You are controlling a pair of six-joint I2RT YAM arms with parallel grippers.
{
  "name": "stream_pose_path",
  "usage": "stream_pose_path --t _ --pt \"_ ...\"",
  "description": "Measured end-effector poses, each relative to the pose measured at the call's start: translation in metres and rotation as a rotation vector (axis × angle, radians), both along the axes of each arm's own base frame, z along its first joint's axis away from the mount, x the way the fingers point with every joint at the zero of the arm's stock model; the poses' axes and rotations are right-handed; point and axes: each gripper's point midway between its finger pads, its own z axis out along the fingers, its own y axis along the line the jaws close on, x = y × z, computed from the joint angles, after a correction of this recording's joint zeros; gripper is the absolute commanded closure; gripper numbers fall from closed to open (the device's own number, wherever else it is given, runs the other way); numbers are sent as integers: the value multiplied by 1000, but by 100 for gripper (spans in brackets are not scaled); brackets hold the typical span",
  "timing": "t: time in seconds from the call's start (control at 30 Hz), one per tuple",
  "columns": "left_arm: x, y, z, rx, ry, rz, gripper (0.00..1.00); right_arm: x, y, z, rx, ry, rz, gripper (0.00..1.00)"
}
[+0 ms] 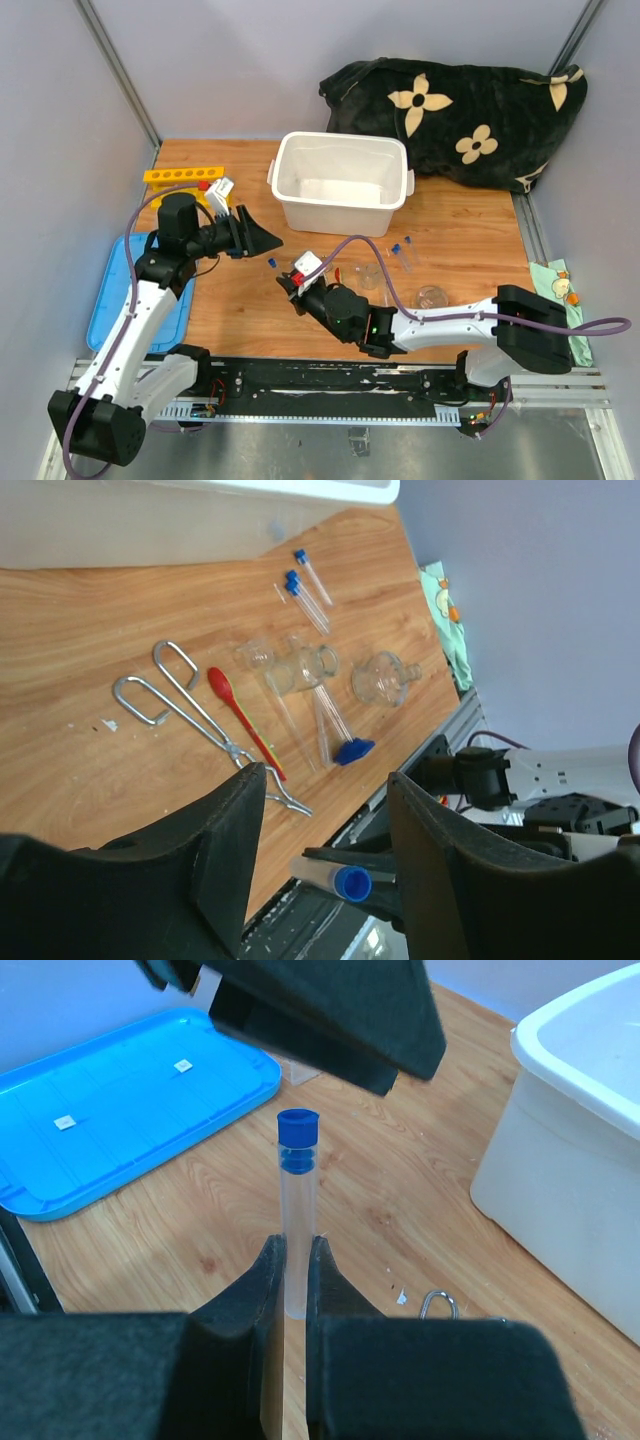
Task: Organize the chemistry lab equipment
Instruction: Pick up the test tube at the center of the board.
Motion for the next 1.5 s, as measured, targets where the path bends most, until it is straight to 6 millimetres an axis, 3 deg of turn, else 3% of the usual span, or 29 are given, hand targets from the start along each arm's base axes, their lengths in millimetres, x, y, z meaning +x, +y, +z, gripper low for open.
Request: stream_pose_path --t 0.5,0.97,1.5 --pt "-36 7 -10 68 -42 -24 47 13 -3 2 -1 -4 -21 99" --pt "-29 16 -10 120 -96 38 49 10 0 1 8 12 -1 99" --pt "-25 8 -26 158 -49 21 51 13 6 -3 -11 21 1 99"
